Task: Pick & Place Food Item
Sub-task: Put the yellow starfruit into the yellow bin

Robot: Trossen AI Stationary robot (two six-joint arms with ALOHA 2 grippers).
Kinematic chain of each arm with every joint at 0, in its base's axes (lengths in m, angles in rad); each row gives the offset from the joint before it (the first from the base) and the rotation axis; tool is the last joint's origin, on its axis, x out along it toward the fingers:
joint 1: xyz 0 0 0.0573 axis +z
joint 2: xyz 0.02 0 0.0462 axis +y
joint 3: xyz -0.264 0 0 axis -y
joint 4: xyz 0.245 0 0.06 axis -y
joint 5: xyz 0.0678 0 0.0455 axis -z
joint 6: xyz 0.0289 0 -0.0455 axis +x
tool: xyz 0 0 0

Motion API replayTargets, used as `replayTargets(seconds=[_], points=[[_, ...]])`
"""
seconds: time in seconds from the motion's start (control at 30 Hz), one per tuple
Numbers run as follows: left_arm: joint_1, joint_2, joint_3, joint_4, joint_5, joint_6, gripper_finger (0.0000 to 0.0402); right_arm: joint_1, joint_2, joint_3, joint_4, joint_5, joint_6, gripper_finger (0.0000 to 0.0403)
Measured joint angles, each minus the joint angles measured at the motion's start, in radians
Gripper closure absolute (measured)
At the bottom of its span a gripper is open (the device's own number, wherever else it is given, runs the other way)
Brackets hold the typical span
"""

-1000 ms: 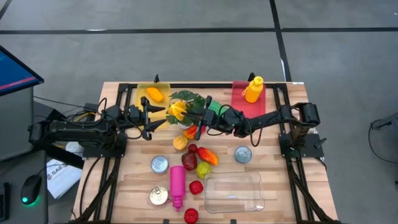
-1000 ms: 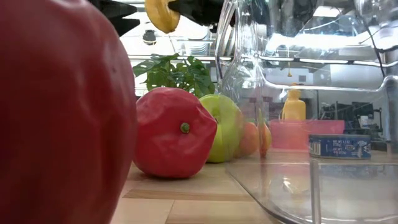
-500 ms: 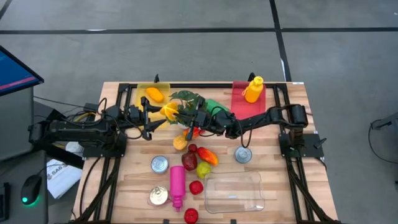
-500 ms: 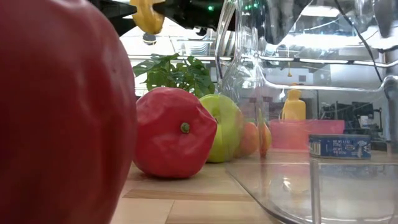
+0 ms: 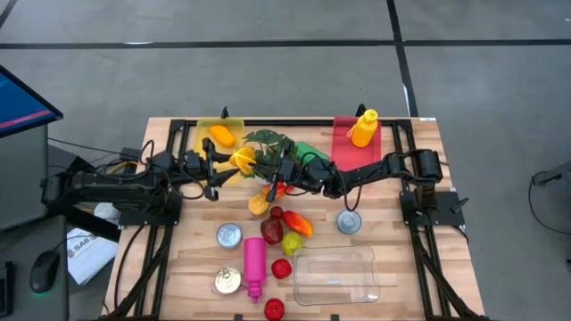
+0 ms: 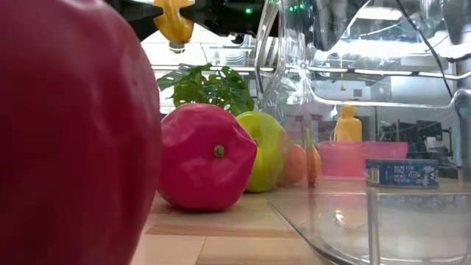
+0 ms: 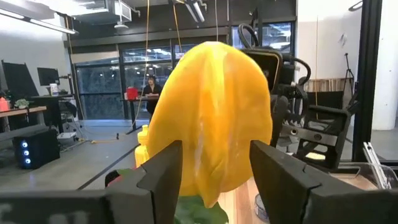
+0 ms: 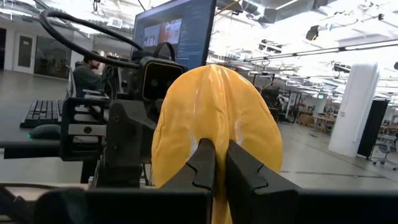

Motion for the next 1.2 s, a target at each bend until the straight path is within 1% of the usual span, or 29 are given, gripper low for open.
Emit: replayTargets(seconds=[0.3, 0.43, 0.57, 0.73, 1.2], points=[[0.001, 0.104, 0.000, 0.118, -0.014, 0.000, 0.0287, 0.000, -0.002, 0.000, -0.004, 0.011, 0.000, 0.0390], [0.001, 0.116, 0.000, 0.131, -0.013, 0.000, 0.0314, 0.000, -0.002, 0.000, -0.005, 0.011, 0.000, 0.0390], [0.001, 0.100, 0.000, 0.126, -0.007, -0.001, 0.0331, 0.000, -0.003, 0.000, -0.008, 0.018, 0.000, 0.0390], [0.000, 0.071, -0.002, 0.115, 0.004, -0.026, 0.0336, 0.001, -0.003, 0.001, -0.006, 0.013, 0.000, 0.0390], [0.000, 0.071, -0.002, 0.121, 0.002, -0.056, 0.0336, 0.001, -0.003, 0.001, -0.014, 0.016, 0.000, 0.0390]])
